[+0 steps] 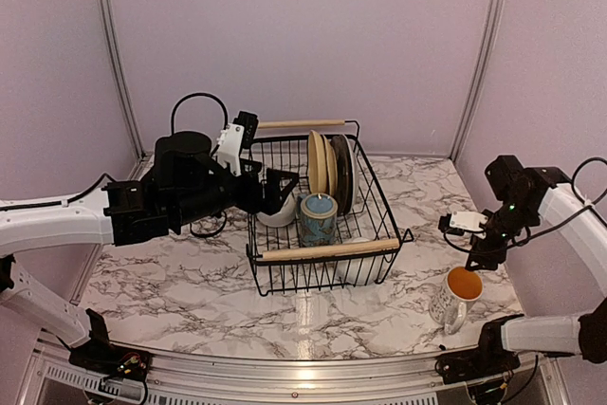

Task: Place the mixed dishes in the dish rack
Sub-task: Grab the cup at the corner of the board, then pass from the right arm to the left, then place the upside down cup on the dish rack.

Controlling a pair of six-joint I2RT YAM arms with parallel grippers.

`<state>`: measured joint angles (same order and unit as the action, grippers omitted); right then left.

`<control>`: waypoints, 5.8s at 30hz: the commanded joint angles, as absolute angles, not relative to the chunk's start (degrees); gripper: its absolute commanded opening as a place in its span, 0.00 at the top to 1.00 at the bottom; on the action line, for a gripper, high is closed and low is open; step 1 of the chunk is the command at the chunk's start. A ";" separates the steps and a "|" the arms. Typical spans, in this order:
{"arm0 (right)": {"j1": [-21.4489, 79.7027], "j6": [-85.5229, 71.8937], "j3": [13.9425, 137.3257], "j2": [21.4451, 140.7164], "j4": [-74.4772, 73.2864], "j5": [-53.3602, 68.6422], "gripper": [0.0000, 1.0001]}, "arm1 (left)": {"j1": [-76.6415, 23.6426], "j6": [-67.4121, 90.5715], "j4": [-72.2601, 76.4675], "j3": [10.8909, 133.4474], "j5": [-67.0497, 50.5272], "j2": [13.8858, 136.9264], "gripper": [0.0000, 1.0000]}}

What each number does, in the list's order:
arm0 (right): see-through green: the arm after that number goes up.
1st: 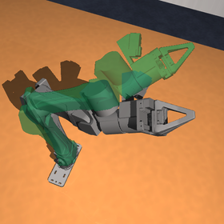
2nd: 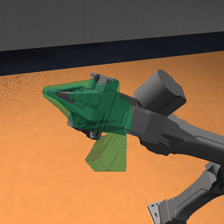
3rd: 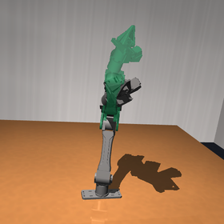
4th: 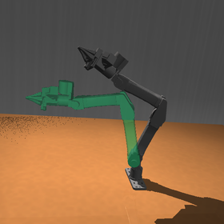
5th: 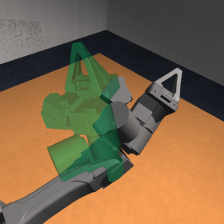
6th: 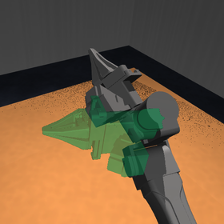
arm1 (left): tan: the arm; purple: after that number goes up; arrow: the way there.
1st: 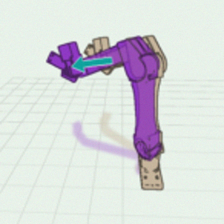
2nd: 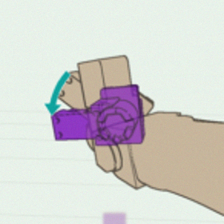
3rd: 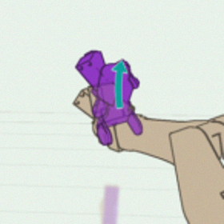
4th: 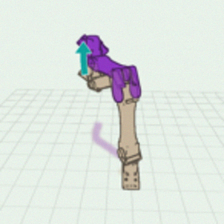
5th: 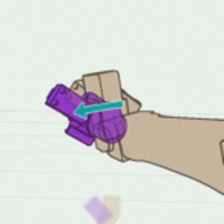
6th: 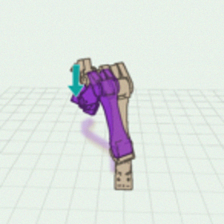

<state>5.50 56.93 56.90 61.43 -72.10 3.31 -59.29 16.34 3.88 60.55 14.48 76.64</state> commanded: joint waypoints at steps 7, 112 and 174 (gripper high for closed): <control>5.10 56.63 51.44 62.75 -72.79 7.48 0.44 | -59.11 15.91 3.63 63.59 5.96 76.91 0.29; 7.17 35.57 67.70 56.19 -36.59 54.96 0.32 | -55.14 42.88 17.62 84.11 -30.54 100.01 1.00; 6.53 30.71 47.38 48.91 -30.29 56.16 0.28 | -60.35 -15.69 -61.26 106.88 7.27 113.98 1.00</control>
